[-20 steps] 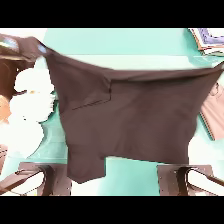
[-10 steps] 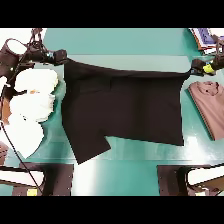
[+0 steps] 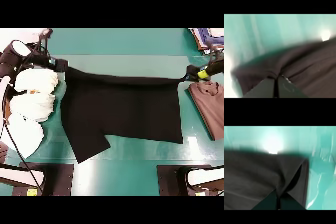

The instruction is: Fold the shirts.

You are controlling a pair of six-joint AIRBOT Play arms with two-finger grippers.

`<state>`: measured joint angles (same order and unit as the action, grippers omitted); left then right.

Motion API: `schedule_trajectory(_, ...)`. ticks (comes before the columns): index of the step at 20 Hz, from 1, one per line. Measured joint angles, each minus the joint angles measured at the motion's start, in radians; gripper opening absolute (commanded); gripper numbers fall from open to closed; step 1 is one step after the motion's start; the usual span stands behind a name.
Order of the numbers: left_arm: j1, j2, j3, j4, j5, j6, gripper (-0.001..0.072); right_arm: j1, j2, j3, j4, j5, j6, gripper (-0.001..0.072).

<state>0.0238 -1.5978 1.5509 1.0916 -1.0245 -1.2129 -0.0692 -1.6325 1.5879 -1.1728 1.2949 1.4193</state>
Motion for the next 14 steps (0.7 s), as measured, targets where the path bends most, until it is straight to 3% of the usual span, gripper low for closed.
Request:
schedule_trajectory(4,0.0,-0.001,-0.101,0.055,-0.033,-0.02,0.0029,0.05,0.039,-0.158,-0.002,-0.067,-0.007,0.0017)
schedule_trajectory(5,0.0,-0.001,-0.121,0.064,-0.035,-0.031,0.0152,0.056,0.042,-0.183,-0.002,-0.077,-0.008,0.0017)
schedule_trajectory(6,0.0,-0.001,-0.134,0.072,-0.035,-0.044,0.0432,0.061,0.045,-0.202,-0.004,-0.085,-0.007,0.0019)
schedule_trajectory(7,0.0,-0.001,-0.144,0.081,-0.036,-0.064,0.054,0.063,0.047,-0.215,-0.003,-0.09,-0.007,0.0047)
schedule_trajectory(8,0.0,-0.001,-0.151,0.087,-0.039,-0.085,0.0542,0.063,0.049,-0.22,-0.002,-0.087,-0.007,0.0182)
schedule_trajectory(9,0.0,0.0,-0.156,0.092,-0.05,-0.101,0.0541,0.061,0.05,-0.218,-0.002,-0.078,-0.007,0.0211)
schedule_trajectory(14,0.0,0.07,-0.182,0.181,-0.164,-0.184,0.0542,-0.003,0.088,-0.159,-0.003,0.076,-0.024,0.0217)
